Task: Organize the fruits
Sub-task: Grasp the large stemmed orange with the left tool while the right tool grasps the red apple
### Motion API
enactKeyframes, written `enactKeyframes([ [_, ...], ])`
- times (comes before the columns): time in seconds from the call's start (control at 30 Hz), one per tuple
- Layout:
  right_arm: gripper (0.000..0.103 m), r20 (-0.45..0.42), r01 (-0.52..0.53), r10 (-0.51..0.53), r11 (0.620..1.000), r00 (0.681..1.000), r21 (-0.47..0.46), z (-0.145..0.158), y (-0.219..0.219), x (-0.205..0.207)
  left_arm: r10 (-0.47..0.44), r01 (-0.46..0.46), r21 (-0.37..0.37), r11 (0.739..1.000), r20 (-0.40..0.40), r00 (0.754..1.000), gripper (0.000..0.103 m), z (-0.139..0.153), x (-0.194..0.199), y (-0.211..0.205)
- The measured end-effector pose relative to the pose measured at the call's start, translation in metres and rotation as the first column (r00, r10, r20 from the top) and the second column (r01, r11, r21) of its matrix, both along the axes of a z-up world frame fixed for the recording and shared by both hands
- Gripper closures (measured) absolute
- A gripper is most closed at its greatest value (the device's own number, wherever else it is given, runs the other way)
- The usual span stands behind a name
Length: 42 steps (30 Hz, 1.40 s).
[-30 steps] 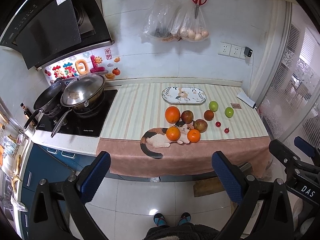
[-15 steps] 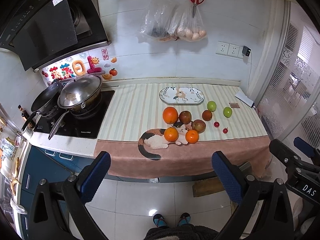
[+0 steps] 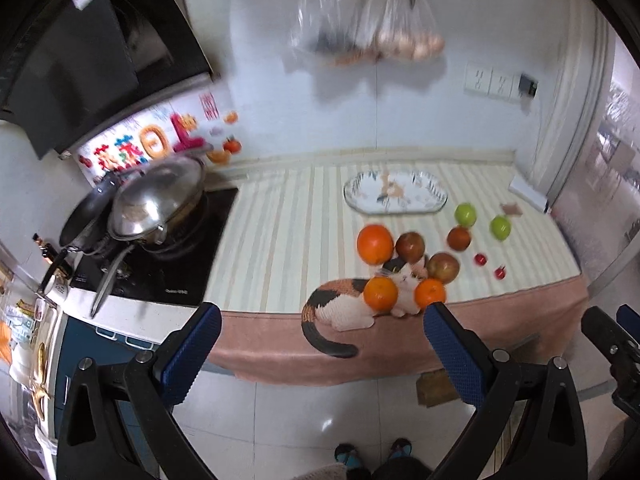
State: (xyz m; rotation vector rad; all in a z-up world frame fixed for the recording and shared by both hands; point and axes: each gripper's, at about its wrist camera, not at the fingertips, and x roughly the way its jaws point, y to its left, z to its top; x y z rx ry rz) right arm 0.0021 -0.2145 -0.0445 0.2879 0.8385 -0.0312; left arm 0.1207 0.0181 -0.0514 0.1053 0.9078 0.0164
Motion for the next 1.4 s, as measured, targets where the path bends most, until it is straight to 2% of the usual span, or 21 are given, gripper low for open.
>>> enactKeyframes([
  [0.23, 0.000, -0.140, 0.030, -0.021, 0.997, 0.990, 0.064, -0.072, -0.010, 0.082, 0.011, -0.012, -0.001, 1.000, -0.157, 0.987, 0.000, -0.052, 0.077, 0.006],
  [0.47, 0.000, -0.267, 0.017, 0.027, 0.986, 0.963, 0.163, -0.145, -0.026, 0.183, 0.020, -0.035, -0.042, 0.999, -0.314, 0.949, 0.000, -0.101, 0.171, 0.000],
  [0.57, 0.000, -0.328, 0.000, 0.068, 0.979, 0.942, 0.204, -0.178, -0.028, 0.224, 0.011, -0.037, -0.057, 0.998, -0.402, 0.916, 0.001, -0.130, 0.216, -0.009],
  [0.73, 0.000, -0.415, 0.000, 0.113, 0.965, 0.903, 0.263, -0.230, -0.031, 0.279, -0.008, -0.046, -0.088, 0.995, -0.534, 0.845, 0.004, -0.183, 0.280, -0.030],
  [0.93, 0.002, -0.503, 0.028, 0.174, 0.929, 0.847, 0.369, -0.283, -0.037, 0.315, -0.026, -0.050, -0.101, 0.994, -0.640, 0.768, 0.007, -0.240, 0.326, -0.050],
  [1.0, 0.004, -0.519, 0.033, 0.189, 0.920, 0.834, 0.390, -0.294, -0.039, 0.322, -0.031, -0.047, -0.101, 0.994, -0.660, 0.751, 0.011, -0.253, 0.332, -0.055],
  [1.03, 0.004, -0.526, 0.037, 0.194, 0.917, 0.828, 0.397, -0.297, -0.038, 0.324, -0.044, -0.049, -0.122, 0.991, -0.663, 0.748, 0.011, -0.257, 0.334, -0.056],
  [1.1, 0.004, -0.536, 0.041, 0.209, 0.907, 0.818, 0.418, -0.305, -0.037, 0.329, -0.061, -0.061, -0.159, 0.985, -0.662, 0.747, 0.018, -0.259, 0.333, -0.058],
  [1.13, 0.004, -0.538, 0.042, 0.216, 0.904, 0.815, 0.426, -0.305, -0.037, 0.326, -0.073, -0.071, -0.191, 0.979, -0.655, 0.752, 0.029, -0.259, 0.333, -0.058],
  [1.17, 0.005, -0.541, 0.040, 0.225, 0.900, 0.810, 0.434, -0.307, -0.036, 0.326, -0.074, -0.085, -0.211, 0.974, -0.647, 0.759, 0.032, -0.258, 0.332, -0.057],
  [1.27, 0.007, -0.560, 0.037, 0.233, 0.903, 0.795, 0.428, -0.314, -0.032, 0.329, -0.054, -0.095, -0.202, 0.975, -0.627, 0.777, 0.033, -0.258, 0.331, -0.058],
  [1.33, 0.009, -0.567, 0.042, 0.229, 0.905, 0.791, 0.424, -0.318, -0.033, 0.331, -0.057, -0.095, -0.204, 0.974, -0.631, 0.774, 0.033, -0.258, 0.328, -0.057],
  [1.4, 0.014, -0.577, 0.049, 0.220, 0.909, 0.787, 0.414, -0.321, -0.034, 0.332, -0.059, -0.085, -0.193, 0.978, -0.638, 0.768, 0.034, -0.258, 0.322, -0.054],
])
